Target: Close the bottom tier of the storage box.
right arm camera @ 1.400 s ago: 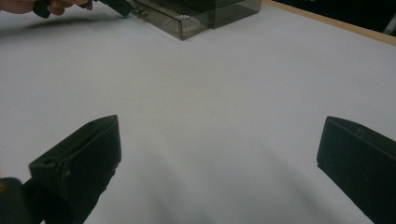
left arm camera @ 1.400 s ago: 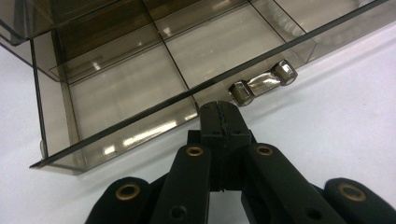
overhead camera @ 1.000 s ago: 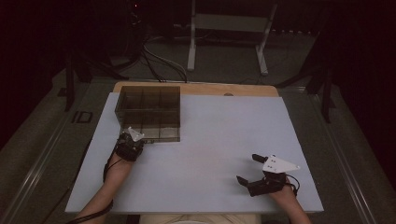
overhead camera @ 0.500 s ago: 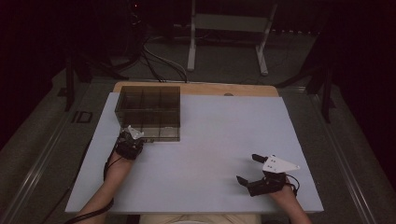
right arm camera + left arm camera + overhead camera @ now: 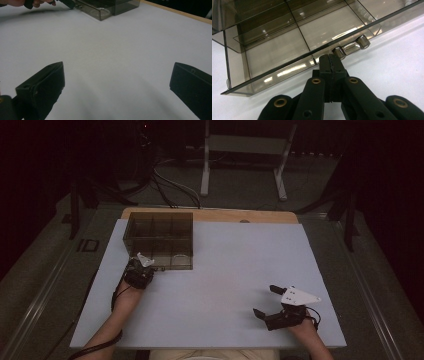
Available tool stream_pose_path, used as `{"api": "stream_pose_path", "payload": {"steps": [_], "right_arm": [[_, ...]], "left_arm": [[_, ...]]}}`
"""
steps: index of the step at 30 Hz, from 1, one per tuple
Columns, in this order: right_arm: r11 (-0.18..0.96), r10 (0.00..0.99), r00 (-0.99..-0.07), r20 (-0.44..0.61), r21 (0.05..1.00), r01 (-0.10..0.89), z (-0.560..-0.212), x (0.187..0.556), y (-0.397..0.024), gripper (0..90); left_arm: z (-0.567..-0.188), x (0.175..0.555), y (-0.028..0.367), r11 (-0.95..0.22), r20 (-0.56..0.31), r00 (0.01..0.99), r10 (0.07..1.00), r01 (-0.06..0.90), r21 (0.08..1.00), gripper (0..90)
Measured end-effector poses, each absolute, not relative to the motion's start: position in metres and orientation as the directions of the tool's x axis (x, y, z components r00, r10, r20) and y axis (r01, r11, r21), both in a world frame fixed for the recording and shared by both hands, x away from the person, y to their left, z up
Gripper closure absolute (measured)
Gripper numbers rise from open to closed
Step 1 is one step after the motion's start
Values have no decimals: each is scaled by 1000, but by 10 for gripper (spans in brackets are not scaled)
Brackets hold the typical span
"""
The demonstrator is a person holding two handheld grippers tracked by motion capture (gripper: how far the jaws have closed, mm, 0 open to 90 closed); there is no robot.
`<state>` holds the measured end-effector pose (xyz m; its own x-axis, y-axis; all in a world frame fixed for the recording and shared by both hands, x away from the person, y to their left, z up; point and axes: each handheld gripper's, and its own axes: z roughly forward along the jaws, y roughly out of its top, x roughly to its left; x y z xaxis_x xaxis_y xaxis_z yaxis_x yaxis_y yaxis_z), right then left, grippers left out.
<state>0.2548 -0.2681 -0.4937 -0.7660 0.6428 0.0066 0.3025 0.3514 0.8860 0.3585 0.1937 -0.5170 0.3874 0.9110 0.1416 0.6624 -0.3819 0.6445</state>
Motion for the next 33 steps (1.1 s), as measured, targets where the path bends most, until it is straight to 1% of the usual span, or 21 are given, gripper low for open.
{"api": "stream_pose_path", "payload": {"steps": [33], "right_arm": [[354, 642, -767, 4, 885, 301, -494, 255, -268, 0]], "left_arm": [[-518, 372, 195, -369, 136, 374, 917, 672, 642, 900]]}}
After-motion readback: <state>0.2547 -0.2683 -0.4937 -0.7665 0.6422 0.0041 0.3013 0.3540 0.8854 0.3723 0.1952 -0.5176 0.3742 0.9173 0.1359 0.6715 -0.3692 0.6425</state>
